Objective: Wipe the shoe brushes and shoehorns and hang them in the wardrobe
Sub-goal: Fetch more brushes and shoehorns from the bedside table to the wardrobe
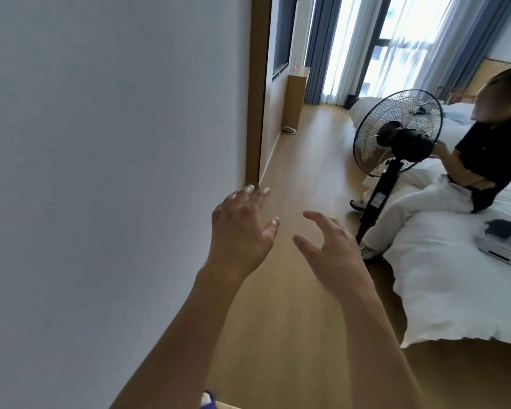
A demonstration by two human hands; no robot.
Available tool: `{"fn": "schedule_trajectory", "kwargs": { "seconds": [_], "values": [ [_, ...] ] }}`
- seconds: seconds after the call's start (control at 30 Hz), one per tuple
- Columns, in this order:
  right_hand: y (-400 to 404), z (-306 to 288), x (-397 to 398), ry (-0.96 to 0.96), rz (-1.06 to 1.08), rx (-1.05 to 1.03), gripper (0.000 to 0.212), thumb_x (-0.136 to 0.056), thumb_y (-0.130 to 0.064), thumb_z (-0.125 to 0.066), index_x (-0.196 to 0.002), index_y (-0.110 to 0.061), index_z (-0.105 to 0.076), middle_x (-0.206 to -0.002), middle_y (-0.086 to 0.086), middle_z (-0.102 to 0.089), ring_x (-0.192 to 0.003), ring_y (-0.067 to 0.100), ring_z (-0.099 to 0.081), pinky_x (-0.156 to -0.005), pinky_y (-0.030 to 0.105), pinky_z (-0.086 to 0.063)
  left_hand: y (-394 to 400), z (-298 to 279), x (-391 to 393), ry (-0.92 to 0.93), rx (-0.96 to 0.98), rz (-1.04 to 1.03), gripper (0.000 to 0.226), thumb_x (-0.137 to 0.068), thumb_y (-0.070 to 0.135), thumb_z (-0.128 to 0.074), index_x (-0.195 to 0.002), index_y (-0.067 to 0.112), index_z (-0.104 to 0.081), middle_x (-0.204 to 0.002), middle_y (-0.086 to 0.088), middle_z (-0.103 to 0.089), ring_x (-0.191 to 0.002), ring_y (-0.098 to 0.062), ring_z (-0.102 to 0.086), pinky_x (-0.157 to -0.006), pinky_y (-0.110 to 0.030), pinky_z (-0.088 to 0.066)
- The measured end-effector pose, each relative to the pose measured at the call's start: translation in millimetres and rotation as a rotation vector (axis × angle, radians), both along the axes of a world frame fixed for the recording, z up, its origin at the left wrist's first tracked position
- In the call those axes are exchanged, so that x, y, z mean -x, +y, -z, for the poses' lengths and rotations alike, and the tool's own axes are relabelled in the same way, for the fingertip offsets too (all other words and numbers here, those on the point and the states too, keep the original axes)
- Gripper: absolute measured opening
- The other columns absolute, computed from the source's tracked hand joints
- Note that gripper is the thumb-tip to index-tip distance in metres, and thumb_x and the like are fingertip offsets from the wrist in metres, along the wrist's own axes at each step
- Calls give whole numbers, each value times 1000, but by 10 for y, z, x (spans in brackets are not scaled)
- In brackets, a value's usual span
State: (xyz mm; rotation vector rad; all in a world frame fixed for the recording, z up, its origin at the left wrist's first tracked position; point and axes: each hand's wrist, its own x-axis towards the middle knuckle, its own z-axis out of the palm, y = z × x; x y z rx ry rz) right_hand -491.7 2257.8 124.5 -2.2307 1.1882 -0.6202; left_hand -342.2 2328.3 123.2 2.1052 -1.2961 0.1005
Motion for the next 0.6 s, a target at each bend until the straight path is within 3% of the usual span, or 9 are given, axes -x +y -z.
{"fn": "schedule_trajectory", "kwargs": {
  "seconds": [0.6],
  "values": [
    [-3207,-57,-2185,36,147,24,51,-95,-40,-60,-143,-31,-48,-145,-7,-48,-137,16,-41,-113,42,-34,-3624,1,-2213,-26,21,225,57,-91,44,-61,-144,31,-43,-151,2,-45,-139,-22,-41,-115,-46,-33]
  ]
}}
